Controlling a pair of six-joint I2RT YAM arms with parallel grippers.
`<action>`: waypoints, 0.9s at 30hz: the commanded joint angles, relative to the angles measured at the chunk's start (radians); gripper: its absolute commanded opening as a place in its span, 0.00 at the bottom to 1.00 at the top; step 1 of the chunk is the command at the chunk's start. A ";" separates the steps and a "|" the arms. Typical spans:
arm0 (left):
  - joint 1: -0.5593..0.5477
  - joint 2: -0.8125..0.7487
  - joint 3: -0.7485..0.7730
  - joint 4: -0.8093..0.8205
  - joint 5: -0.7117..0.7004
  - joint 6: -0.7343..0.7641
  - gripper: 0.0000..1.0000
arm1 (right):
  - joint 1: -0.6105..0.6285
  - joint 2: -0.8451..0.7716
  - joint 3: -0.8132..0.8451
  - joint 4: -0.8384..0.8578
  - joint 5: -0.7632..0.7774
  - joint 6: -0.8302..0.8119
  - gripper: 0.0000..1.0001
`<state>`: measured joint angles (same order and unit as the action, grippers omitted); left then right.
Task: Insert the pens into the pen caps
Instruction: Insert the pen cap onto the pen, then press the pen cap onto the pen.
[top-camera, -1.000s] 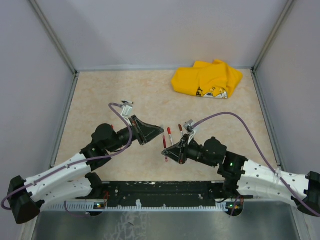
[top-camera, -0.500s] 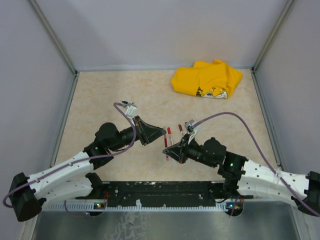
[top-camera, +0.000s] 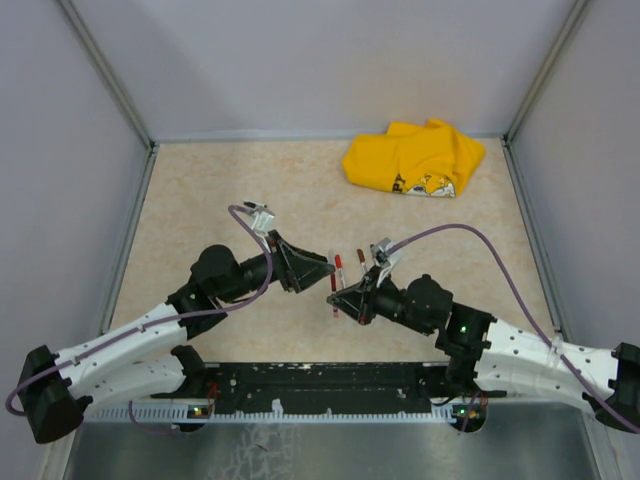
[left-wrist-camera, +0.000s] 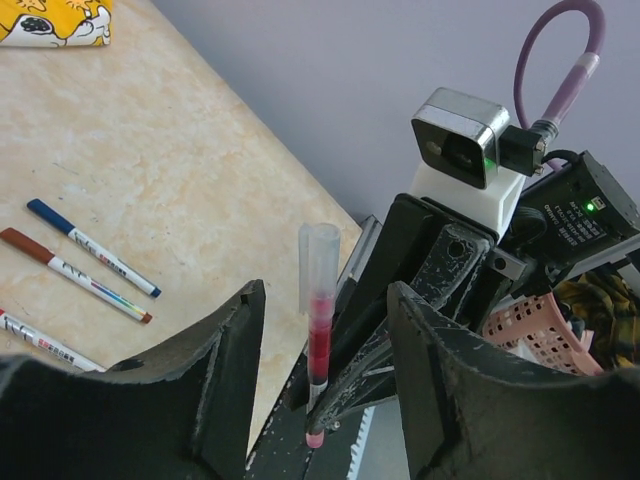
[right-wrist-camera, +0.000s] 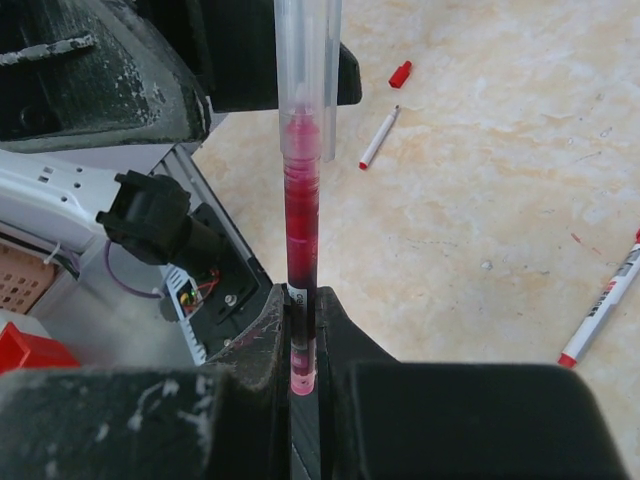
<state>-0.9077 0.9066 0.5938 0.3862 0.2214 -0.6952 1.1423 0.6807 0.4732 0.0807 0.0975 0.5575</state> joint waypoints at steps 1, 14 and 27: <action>-0.002 -0.017 0.012 0.012 0.001 0.008 0.60 | 0.000 -0.001 0.028 0.047 -0.030 -0.011 0.00; -0.002 -0.026 0.005 0.021 -0.021 0.005 0.47 | 0.000 0.039 0.018 0.060 -0.133 -0.003 0.00; -0.001 -0.024 -0.013 0.030 -0.002 -0.005 0.05 | -0.001 0.039 0.054 0.051 -0.030 -0.012 0.00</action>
<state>-0.9073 0.8974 0.5884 0.3862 0.1970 -0.6979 1.1427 0.7223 0.4725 0.0818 0.0002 0.5591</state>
